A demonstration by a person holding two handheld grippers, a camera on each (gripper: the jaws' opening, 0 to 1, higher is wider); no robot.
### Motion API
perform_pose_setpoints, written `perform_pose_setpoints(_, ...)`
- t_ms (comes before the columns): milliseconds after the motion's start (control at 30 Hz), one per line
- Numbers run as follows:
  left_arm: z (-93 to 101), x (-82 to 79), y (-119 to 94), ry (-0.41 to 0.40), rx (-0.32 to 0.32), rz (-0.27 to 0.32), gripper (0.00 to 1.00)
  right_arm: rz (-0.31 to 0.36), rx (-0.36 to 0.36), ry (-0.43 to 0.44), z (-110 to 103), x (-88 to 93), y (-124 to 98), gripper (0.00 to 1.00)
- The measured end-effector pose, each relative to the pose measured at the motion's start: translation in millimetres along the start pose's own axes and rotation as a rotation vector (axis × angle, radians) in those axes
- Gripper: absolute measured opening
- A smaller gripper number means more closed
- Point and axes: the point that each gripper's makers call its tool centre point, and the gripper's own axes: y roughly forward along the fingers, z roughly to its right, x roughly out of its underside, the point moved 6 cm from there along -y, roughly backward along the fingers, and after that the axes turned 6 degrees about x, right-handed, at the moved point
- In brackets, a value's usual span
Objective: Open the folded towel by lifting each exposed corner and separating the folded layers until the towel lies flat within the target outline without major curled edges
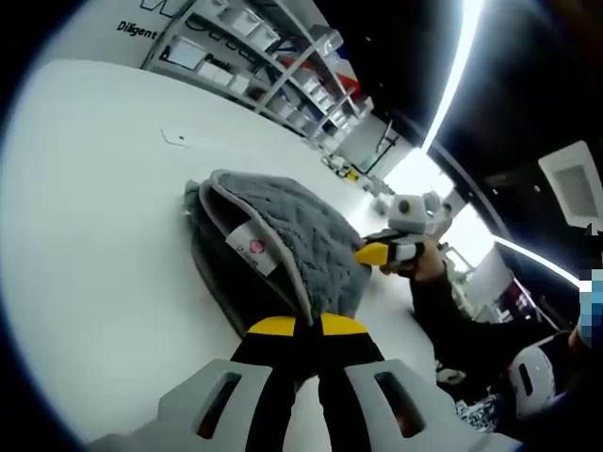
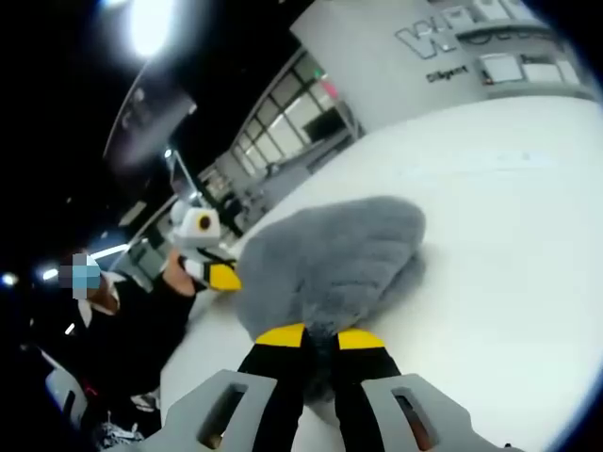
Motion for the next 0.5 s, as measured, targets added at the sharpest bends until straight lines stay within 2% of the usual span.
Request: perform_pose_setpoints(500, -2.2, -1.6, -4.9, 0.0, 0.011, -0.012, 0.03, -0.012, -0.02, 0.004, -1.7, 1.2, 0.0, 0.05)
